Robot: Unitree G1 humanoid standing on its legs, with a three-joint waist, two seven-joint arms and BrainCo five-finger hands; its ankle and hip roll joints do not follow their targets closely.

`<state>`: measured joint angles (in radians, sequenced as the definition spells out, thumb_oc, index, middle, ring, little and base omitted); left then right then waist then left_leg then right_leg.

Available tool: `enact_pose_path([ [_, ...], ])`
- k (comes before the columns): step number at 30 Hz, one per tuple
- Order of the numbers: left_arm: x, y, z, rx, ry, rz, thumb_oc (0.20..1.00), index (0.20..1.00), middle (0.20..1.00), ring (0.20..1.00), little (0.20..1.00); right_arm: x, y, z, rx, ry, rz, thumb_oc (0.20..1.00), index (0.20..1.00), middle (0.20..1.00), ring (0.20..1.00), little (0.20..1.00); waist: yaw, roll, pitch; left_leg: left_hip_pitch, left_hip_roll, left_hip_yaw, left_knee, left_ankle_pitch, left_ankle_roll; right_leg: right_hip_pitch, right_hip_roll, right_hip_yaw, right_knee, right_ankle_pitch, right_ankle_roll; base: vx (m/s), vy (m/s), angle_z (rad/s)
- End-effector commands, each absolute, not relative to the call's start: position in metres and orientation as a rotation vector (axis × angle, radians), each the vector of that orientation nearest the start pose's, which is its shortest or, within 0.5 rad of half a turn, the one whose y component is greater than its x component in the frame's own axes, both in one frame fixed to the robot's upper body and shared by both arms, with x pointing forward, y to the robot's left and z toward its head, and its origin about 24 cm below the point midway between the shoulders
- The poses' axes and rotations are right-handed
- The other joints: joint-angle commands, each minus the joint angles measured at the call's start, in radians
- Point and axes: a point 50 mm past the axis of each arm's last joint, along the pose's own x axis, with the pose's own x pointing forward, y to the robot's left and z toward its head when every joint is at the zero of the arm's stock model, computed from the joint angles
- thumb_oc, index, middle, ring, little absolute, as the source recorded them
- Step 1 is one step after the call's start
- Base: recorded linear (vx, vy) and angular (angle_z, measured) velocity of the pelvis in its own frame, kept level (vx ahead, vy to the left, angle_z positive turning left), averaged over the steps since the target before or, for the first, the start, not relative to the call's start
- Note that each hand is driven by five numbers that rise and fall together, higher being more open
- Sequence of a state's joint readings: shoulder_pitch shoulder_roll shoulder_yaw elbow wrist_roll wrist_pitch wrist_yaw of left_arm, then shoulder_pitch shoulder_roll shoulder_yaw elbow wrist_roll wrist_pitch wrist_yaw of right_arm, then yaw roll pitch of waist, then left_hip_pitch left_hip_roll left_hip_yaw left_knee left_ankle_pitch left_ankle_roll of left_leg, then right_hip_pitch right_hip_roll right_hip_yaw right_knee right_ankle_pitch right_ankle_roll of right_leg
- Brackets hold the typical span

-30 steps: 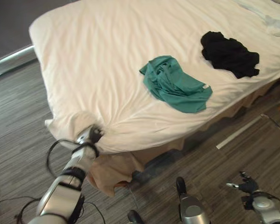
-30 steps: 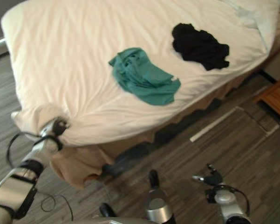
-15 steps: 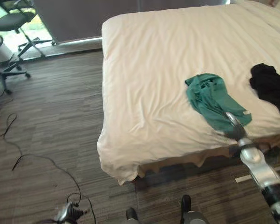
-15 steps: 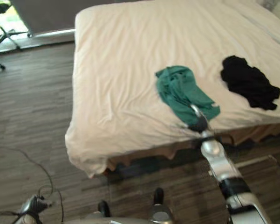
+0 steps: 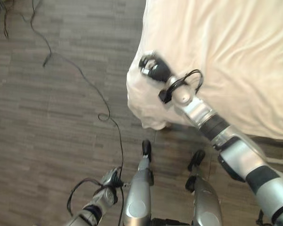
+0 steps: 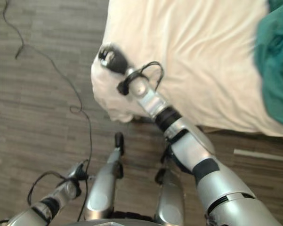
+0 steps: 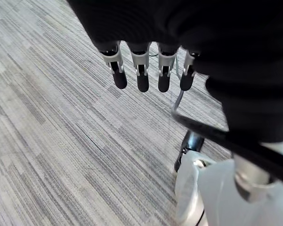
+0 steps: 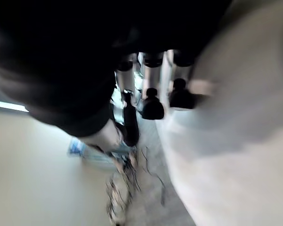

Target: Tidy up the quilt and then pick up the clothes from the bed and put them into the laundry hamper.

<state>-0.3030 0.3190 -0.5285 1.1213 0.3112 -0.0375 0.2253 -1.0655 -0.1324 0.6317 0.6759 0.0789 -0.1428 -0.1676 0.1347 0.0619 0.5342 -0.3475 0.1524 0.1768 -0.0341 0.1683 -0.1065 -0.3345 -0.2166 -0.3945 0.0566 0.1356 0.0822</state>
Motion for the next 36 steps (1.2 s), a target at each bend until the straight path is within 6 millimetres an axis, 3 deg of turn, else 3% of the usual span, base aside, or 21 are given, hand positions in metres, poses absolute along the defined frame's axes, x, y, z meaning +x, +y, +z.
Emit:
enact_pose_path([
  [1,0.213,0.205,-0.116,1.048,0.71,-0.257,1.0,1.0,1.0,1.0,1.0,0.333,0.035,0.119,-0.438,-0.274,0.694,0.2,0.2,0.2,0.2,0.2,-0.03,-0.001,-0.059,0.062,0.097,0.049,0.037,-0.026,-0.068,-0.023,-0.092,0.084,0.103,-0.08,0.136,0.02,0.025,0.06],
  [2,0.213,0.205,-0.116,1.048,0.71,-0.257,1.0,1.0,1.0,1.0,1.0,0.333,0.035,0.119,-0.438,-0.273,0.694,0.2,0.2,0.2,0.2,0.2,-0.031,-0.001,-0.06,0.061,0.097,0.048,0.037,-0.025,-0.068,-0.023,-0.092,0.084,0.102,-0.08,0.136,0.05,0.009,0.0],
  [4,0.206,0.193,-0.122,1.032,0.718,-0.289,1.0,1.0,1.0,1.0,1.0,0.279,0.056,0.052,-0.36,-0.055,0.953,0.2,0.2,0.2,0.2,0.2,-0.053,-0.01,-0.074,0.113,0.096,0.057,0.011,-0.036,-0.07,0.026,-0.09,0.082,0.078,-0.087,0.138,0.09,0.023,-0.05],
  [5,0.205,0.193,-0.122,1.03,0.719,-0.289,1.0,1.0,1.0,1.0,1.0,0.278,0.056,0.051,-0.361,-0.053,0.954,0.2,0.2,0.2,0.2,0.2,-0.054,-0.01,-0.076,0.111,0.096,0.057,0.01,-0.032,-0.069,0.026,-0.09,0.082,0.074,-0.082,0.137,0.11,0.03,0.0],
  [6,0.203,0.193,-0.123,1.032,0.715,-0.301,1.0,1.0,1.0,1.0,1.0,0.25,0.059,0.032,-0.288,0.019,1.099,0.2,0.2,0.2,0.2,0.2,-0.073,-0.024,-0.097,0.155,0.091,0.062,0.0,-0.049,-0.069,0.061,-0.083,0.083,0.064,-0.091,0.138,0.04,0.009,-0.01],
  [7,0.203,0.193,-0.123,1.031,0.716,-0.301,1.0,1.0,1.0,1.0,1.0,0.25,0.058,0.032,-0.289,0.021,1.1,0.2,0.2,0.2,0.2,0.2,-0.074,-0.023,-0.098,0.153,0.091,0.062,-0.001,-0.045,-0.068,0.061,-0.083,0.083,0.061,-0.086,0.137,0.17,0.027,-0.05],
  [8,0.201,0.196,-0.123,1.037,0.722,-0.309,1.0,1.0,1.0,1.0,1.0,0.236,0.056,0.038,-0.243,-0.016,1.204,0.2,0.2,0.2,0.2,0.2,-0.095,-0.043,-0.126,0.201,0.086,0.07,-0.002,-0.068,-0.067,0.099,-0.073,0.09,0.051,-0.094,0.139,0.15,0.032,-0.21],
  [11,0.201,0.199,-0.123,1.034,0.726,-0.297,1.0,1.0,1.0,1.0,1.0,0.238,0.048,0.067,-0.158,-0.132,1.208,0.2,0.2,0.2,0.2,0.2,-0.12,-0.065,-0.149,0.242,0.081,0.087,-0.001,-0.081,-0.063,0.127,-0.059,0.104,0.039,-0.092,0.137,0.15,0.018,-0.38],
  [15,0.217,0.201,-0.111,0.963,0.659,-0.238,1.0,1.0,1.0,1.0,1.0,0.265,0.0,0.16,-0.014,-0.52,0.996,0.2,0.2,0.2,0.2,0.2,-0.163,-0.088,-0.153,0.287,0.079,0.115,0.02,-0.109,-0.058,0.136,-0.046,0.137,0.039,-0.097,0.135,0.04,0.017,-0.39],
  [16,0.253,0.141,-0.069,1.186,0.158,-0.691,1.0,1.0,1.0,1.0,1.0,0.263,-0.004,0.173,-0.065,-0.586,1.003,0.2,0.2,0.2,0.2,0.2,-0.199,-0.083,-0.151,0.289,0.078,0.13,0.027,-0.12,-0.062,0.123,-0.046,0.156,0.05,-0.102,0.142,-0.01,0.067,-0.33],
  [17,0.253,0.141,-0.068,1.19,0.155,-0.693,1.0,1.0,1.0,1.0,1.0,0.263,-0.004,0.174,-0.064,-0.589,0.999,0.2,0.2,0.2,0.2,0.2,-0.193,-0.086,-0.15,0.285,0.078,0.132,0.028,-0.116,-0.061,0.118,-0.046,0.159,0.048,-0.096,0.14,-0.02,0.073,-0.31],
  [18,0.239,0.175,-0.098,1.088,0.509,-0.399,1.0,1.0,1.0,1.0,1.0,0.264,-0.001,0.187,0.025,-0.626,0.969,0.2,0.2,0.2,0.2,0.2,-0.187,-0.085,-0.142,0.274,0.079,0.143,0.054,-0.118,-0.059,0.096,-0.047,0.172,0.062,-0.092,0.134,-0.14,-0.032,-0.49],
  [19,0.236,0.175,-0.102,0.992,0.568,-0.286,1.0,1.0,1.0,1.0,1.0,0.287,-0.028,0.191,-0.047,-0.641,0.795,0.2,0.2,0.2,0.2,0.2,-0.191,-0.082,-0.119,0.226,0.085,0.129,0.13,-0.141,-0.06,0.057,-0.061,0.183,0.098,-0.095,0.13,-0.16,-0.034,-0.56],
  [23,0.24,0.169,-0.099,0.973,0.543,-0.293,1.0,1.0,1.0,1.0,1.0,0.317,-0.057,0.192,-0.106,-0.607,0.585,0.2,0.2,0.2,0.2,0.2,-0.188,-0.068,-0.094,0.156,0.106,0.119,0.222,-0.171,-0.065,0.007,-0.087,0.202,0.16,-0.112,0.131,-0.08,-0.011,-0.08],
  [25,0.239,0.167,-0.099,0.977,0.543,-0.318,1.0,1.0,1.0,1.0,1.0,0.343,-0.105,0.162,-0.145,-0.449,0.338,0.2,0.2,0.2,0.2,0.2,-0.198,-0.057,-0.084,0.12,0.12,0.116,0.309,-0.219,-0.054,-0.03,-0.102,0.222,0.235,-0.138,0.132,-0.03,0.047,0.03],
  [29,0.237,0.177,-0.1,0.966,0.583,-0.288,1.0,1.0,1.0,1.0,1.0,0.343,-0.185,0.107,-0.203,-0.225,0.027,0.2,0.2,0.2,0.2,0.2,-0.227,-0.053,-0.08,0.099,0.124,0.117,0.384,-0.271,-0.044,-0.055,-0.124,0.243,0.296,-0.157,0.137,0.0,0.058,0.01],
  [30,0.237,0.177,-0.101,0.966,0.583,-0.288,1.0,1.0,1.0,1.0,1.0,0.342,-0.185,0.107,-0.203,-0.224,0.026,0.2,0.2,0.2,0.2,0.2,-0.225,-0.053,-0.08,0.098,0.124,0.117,0.385,-0.272,-0.044,-0.055,-0.124,0.243,0.297,-0.158,0.137,0.02,0.046,-0.06],
  [31,0.235,0.181,-0.102,0.957,0.605,-0.272,1.0,1.0,1.0,1.0,1.0,0.335,-0.207,0.094,-0.203,-0.172,-0.059,0.2,0.2,0.2,0.2,0.2,-0.235,-0.056,-0.083,0.101,0.121,0.12,0.386,-0.275,-0.041,-0.053,-0.128,0.242,0.291,-0.152,0.138,0.05,0.064,-0.06],
  [32,0.23,0.187,-0.105,0.939,0.635,-0.254,1.0,1.0,1.0,1.0,1.0,0.315,-0.252,0.064,-0.175,-0.057,-0.235,0.2,0.2,0.2,0.2,0.2,-0.255,-0.061,-0.086,0.121,0.116,0.125,0.387,-0.293,-0.037,-0.033,-0.134,0.239,0.287,-0.156,0.144,0.08,0.079,-0.03],
  [34,0.228,0.189,-0.106,0.939,0.642,-0.254,1.0,1.0,1.0,1.0,1.0,0.304,-0.268,0.05,-0.151,-0.001,-0.303,0.2,0.2,0.2,0.2,0.2,-0.262,-0.066,-0.092,0.13,0.112,0.127,0.378,-0.293,-0.034,-0.021,-0.137,0.238,0.274,-0.15,0.145,0.07,0.062,0.03],
  [36,0.213,0.199,-0.115,0.922,0.722,-0.248,1.0,1.0,1.0,1.0,1.0,0.24,-0.314,-0.017,-0.052,0.264,-0.529,0.2,0.2,0.2,0.2,0.2,-0.308,-0.091,-0.124,0.204,0.092,0.155,0.352,-0.312,-0.028,0.047,-0.136,0.23,0.241,-0.14,0.157,0.12,0.074,0.0],
])
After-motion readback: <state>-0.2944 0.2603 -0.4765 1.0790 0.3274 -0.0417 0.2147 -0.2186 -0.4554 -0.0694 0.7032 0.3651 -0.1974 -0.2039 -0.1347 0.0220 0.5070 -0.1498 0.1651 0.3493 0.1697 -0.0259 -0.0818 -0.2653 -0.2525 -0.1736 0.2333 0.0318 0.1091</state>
